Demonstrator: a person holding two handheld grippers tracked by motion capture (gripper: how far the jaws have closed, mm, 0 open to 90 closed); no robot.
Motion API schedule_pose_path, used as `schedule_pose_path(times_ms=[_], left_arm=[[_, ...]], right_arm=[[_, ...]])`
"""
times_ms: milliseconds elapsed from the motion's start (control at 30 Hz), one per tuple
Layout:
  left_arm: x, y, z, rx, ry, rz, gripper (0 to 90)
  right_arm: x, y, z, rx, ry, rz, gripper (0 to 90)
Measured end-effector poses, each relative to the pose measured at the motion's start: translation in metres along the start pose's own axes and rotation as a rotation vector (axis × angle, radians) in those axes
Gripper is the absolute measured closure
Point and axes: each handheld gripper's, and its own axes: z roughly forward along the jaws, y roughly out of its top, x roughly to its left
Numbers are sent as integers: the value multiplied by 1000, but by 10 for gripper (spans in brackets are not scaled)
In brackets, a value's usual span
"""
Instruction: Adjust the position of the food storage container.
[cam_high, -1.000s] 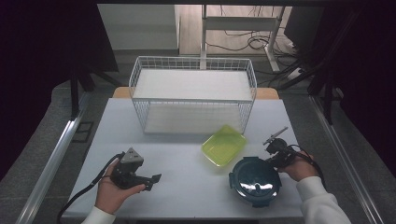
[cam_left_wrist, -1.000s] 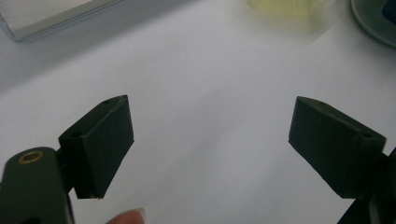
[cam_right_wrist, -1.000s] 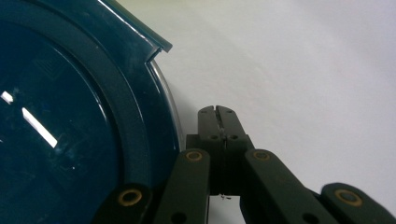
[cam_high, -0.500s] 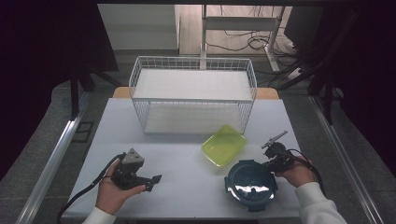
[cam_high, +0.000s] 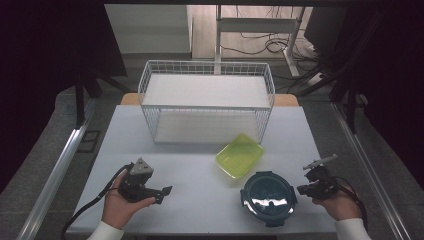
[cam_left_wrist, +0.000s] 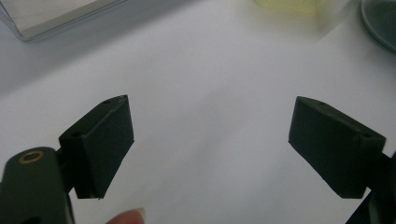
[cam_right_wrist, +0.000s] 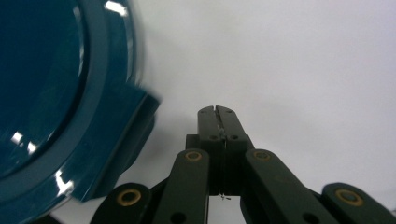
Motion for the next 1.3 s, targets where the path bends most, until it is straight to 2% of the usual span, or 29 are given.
schedule_pose_path(times_ms=[200, 300, 467, 633, 667, 1000, 1300], left_arm=[[0, 0, 0, 5, 5, 6, 138], [0, -1, 0, 4, 6, 6, 139], [-1, -1, 2, 14, 4, 9, 138], [-1, 0, 3, 8, 3, 1, 139], [-1, 0, 3, 9, 3, 2, 139], [-1, -1, 2, 8, 4, 6, 139], [-1, -1, 3, 12, 2, 7, 139]], right_arm=[[12, 1, 8, 4, 32, -22, 889], [15, 7, 9, 14, -4, -40, 889], [18, 8, 10, 14, -9, -52, 890], [27, 9, 11, 13, 10, -71, 890], [32, 10, 13, 11, 29, -82, 890], [53, 15, 19, 15, 80, -144, 890], [66, 17, 22, 2, 98, -181, 889]])
